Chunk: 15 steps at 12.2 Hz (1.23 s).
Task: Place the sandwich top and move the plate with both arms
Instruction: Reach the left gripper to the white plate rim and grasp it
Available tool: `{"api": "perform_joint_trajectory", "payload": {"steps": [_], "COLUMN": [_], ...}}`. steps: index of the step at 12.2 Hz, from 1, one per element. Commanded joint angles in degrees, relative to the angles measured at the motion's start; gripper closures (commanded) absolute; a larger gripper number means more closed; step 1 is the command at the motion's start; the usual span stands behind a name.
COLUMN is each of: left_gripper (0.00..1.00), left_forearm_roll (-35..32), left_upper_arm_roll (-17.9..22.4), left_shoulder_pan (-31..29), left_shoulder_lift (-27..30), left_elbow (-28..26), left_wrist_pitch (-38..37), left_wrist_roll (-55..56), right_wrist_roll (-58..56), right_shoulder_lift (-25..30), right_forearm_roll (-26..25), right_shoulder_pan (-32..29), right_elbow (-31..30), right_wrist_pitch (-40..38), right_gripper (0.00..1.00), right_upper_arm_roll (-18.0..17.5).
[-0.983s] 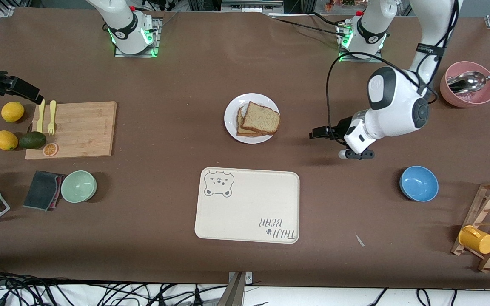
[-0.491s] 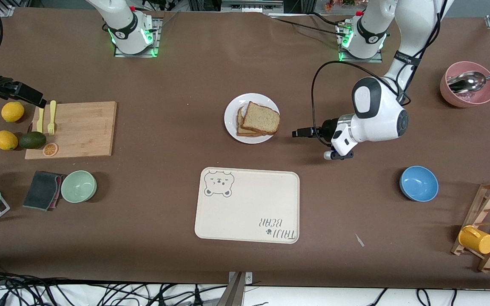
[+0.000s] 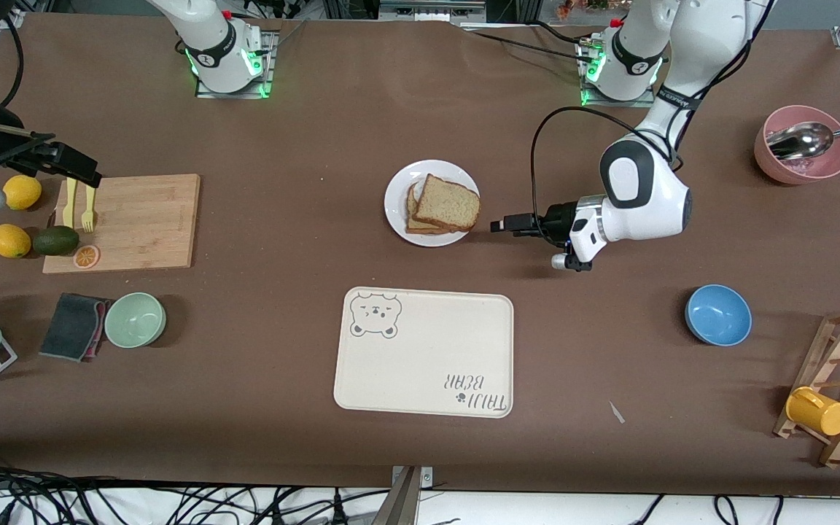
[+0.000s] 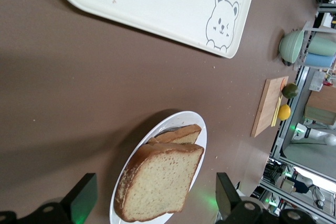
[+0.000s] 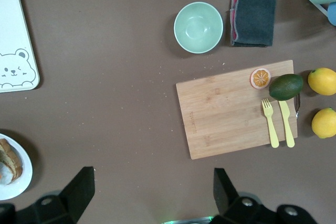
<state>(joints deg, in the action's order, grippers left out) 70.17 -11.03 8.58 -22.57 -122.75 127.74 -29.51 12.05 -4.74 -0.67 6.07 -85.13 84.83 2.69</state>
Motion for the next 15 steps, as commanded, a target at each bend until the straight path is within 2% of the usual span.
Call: {"api": "perform_joint_trajectory", "payload": {"steps": [1,6,15], "left_gripper": [0.01,0.01,0.01], "left_forearm_roll": [5.1,16.9,26.6], "left_upper_arm_roll": [0.2,0.1,0.2], "left_shoulder_pan": [0.3,1.3,7.0], "left_shoulder_lift": [0.4,-1.9,-6.5], "left_elbow": [-3.0,-7.2,-6.9], "left_wrist_pitch": [0.1,0.0,0.4], "left_wrist_roll": [-8.1,-22.0,-27.4], "right_wrist_roll": [-0.5,-0.7,-0.3], "right_shoulder_lift": [0.7,1.1,0.9], "right_forearm_roll": [0.0,0.1,0.6], "right_shoulder_pan": [-0.3,-0.3,-0.4], "right_elbow": [-0.6,-0.6,-0.9], "right_wrist_pitch": [1.5,1.3,1.6], "right_gripper": [0.00,0.00,0.00], "right_upper_arm_roll": [-1.6,-2.1,-1.5]}}
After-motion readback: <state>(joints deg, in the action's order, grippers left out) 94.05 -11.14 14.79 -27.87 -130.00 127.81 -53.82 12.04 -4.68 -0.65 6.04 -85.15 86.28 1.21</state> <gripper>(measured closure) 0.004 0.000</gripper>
